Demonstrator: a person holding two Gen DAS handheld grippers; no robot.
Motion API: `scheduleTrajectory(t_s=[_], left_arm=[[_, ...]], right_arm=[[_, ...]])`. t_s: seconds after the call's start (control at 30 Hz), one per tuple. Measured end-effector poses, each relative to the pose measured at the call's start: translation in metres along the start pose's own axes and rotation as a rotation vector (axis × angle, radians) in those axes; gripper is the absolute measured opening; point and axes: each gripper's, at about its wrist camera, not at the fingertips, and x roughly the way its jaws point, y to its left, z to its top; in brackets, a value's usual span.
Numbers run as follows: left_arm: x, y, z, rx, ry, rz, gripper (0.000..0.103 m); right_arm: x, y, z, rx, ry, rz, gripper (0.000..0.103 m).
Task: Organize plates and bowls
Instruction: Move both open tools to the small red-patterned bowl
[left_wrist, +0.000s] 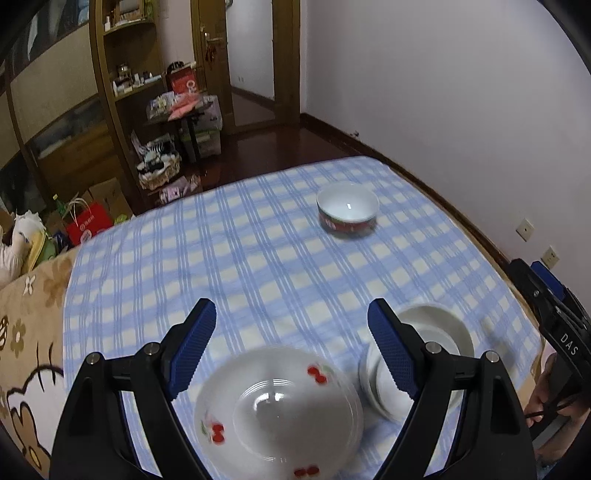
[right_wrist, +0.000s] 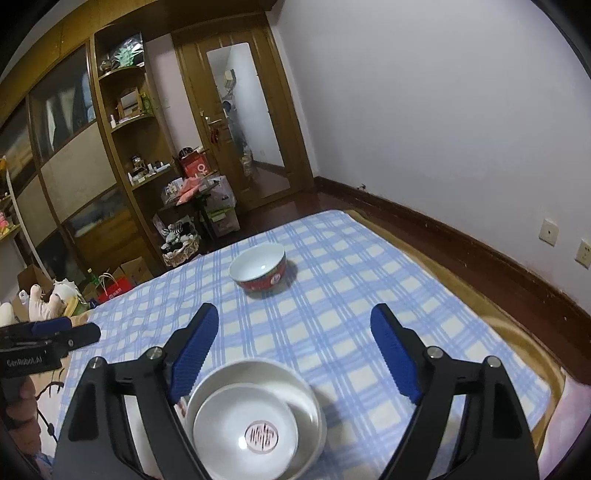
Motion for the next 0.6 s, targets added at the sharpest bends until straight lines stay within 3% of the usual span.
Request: scheduleTrajectory(t_s=[0.27,0.6], left_arm=[[0.039,0.011,0.044,0.014,0.009,0.022,0.083],[0.103,0.015,0.091,-0.002,0.077,-0.037,0.083]], right_arm=[[0.051,0.004,0.038,-0.044,0.036,0.005,0.089],[0.125,0.023,0.077,-0.101,0.07,0.01,0.089]])
